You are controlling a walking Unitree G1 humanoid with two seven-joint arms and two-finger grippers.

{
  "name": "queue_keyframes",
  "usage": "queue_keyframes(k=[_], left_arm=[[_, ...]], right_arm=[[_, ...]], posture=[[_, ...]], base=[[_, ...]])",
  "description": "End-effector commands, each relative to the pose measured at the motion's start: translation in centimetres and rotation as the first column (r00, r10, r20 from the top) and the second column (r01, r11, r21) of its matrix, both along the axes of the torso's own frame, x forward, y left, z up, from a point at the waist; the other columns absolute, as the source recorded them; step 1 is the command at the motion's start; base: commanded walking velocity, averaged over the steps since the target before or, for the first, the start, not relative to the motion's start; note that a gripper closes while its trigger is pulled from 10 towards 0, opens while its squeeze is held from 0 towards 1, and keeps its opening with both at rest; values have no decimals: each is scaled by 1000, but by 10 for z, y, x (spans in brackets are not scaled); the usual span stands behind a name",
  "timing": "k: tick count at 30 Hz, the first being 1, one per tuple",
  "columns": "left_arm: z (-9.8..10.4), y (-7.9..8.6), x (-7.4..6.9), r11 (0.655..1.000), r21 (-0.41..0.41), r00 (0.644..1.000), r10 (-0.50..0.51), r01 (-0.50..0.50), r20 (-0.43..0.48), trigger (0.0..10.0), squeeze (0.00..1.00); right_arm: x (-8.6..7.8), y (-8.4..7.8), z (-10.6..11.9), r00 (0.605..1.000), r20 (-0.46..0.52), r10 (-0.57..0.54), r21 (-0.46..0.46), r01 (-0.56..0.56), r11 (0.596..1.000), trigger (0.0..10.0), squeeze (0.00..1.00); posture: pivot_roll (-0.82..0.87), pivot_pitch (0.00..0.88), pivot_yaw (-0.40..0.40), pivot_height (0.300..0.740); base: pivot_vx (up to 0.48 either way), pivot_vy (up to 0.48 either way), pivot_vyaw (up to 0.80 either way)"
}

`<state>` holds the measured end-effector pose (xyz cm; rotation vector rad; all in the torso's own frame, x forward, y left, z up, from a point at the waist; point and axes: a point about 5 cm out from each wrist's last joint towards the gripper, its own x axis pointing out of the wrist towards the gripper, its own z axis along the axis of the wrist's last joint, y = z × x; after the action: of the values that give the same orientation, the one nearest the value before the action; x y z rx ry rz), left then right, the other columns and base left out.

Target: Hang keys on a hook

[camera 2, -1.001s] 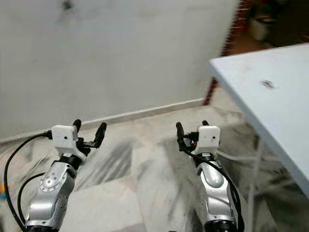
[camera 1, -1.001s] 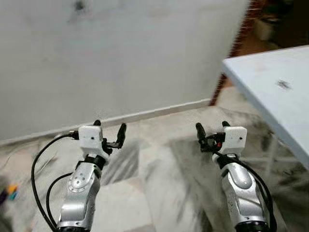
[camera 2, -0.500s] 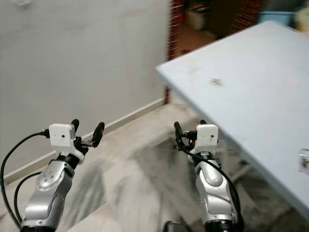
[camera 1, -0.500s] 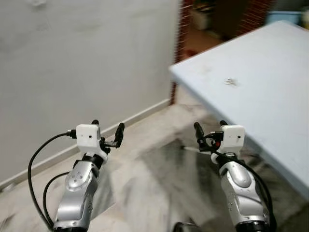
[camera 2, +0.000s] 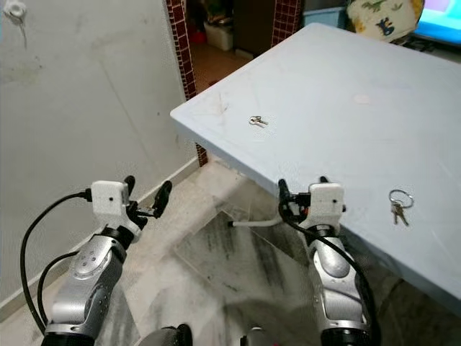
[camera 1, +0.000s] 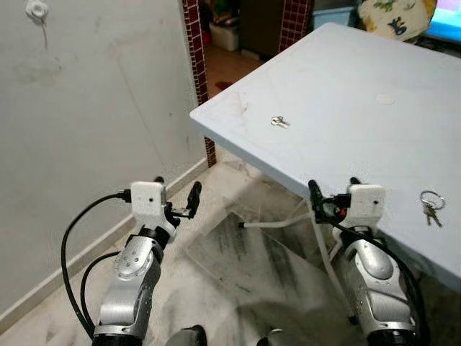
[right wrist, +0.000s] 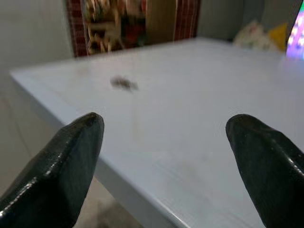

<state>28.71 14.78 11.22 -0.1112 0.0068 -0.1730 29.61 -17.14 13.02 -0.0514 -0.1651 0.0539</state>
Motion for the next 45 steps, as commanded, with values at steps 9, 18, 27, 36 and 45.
queue_keyframes(k=[9,18,27,36,45], left_arm=[[16,9,13,999,-19,999,48,-48,24,10000,0],[17,12,12,999,-22,999,35,-34,34,10000,0],[15,10,10,1000,-16,999,23,-23,25,10000,0],[11,10,9,999,-24,999,36,-36,6,10000,0],[10,9,9,999,-23,999,37,-37,1,10000,0]], right_arm=[[1,7,17,999,47,11,-3,-11,1000,10000,0],[1,11,18,999,41,14,5,-14,1000,10000,0],[0,9,15,1000,27,11,4,-11,1000,10000,0],[-1,10,15,1000,25,11,2,-11,1000,10000,0],[0,10,17,1000,29,12,1,-12,1000,10000,0]], posture=[[-64,125,57,740],[-62,130,58,740],[-62,134,58,740],[-64,134,60,740],[-65,130,56,740]], base=[[0,0,0],[212,0,0],[429,0,0],[134,0,0],[0,0,0]])
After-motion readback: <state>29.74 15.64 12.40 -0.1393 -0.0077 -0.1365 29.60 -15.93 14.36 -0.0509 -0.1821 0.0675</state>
